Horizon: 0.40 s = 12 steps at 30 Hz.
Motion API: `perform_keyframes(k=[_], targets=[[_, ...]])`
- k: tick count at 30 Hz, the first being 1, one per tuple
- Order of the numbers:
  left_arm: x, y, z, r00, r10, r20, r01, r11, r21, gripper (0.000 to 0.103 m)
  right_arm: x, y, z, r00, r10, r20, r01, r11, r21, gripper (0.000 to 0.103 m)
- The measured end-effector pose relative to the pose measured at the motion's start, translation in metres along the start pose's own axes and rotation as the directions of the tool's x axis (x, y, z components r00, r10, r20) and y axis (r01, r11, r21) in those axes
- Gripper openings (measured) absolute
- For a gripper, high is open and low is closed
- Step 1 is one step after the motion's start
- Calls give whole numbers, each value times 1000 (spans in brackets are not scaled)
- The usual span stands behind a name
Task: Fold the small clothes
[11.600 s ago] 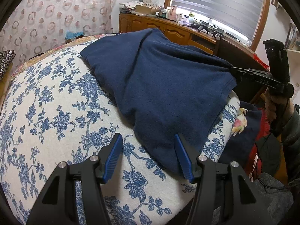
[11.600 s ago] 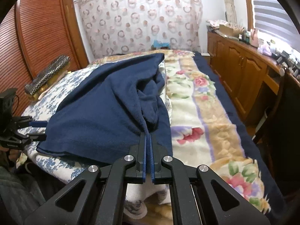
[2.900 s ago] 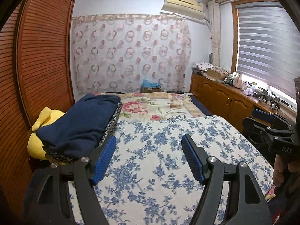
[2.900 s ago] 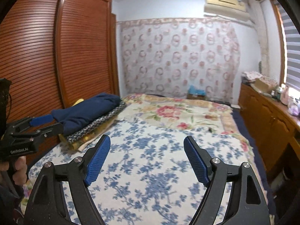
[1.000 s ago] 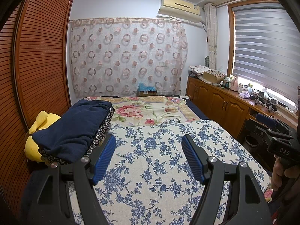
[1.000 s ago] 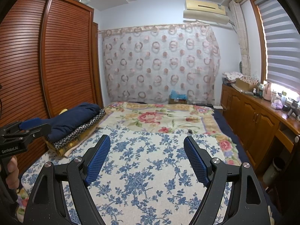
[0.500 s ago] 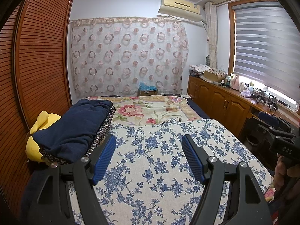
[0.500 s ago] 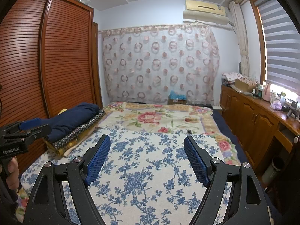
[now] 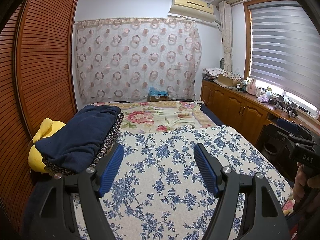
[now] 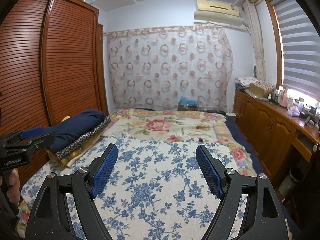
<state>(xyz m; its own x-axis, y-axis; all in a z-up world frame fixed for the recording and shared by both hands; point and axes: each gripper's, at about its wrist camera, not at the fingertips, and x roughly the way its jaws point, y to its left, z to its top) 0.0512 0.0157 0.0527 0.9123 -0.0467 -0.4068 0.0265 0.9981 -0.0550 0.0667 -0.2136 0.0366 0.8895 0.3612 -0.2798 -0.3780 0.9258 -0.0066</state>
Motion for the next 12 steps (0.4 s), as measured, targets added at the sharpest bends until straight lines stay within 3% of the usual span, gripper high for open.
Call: perform_keyframes(k=[12], targets=[[0,0,0,1000,-1,0,1,1000,0,73,0,-1,0,1000,0,1,0,1000,0,82]])
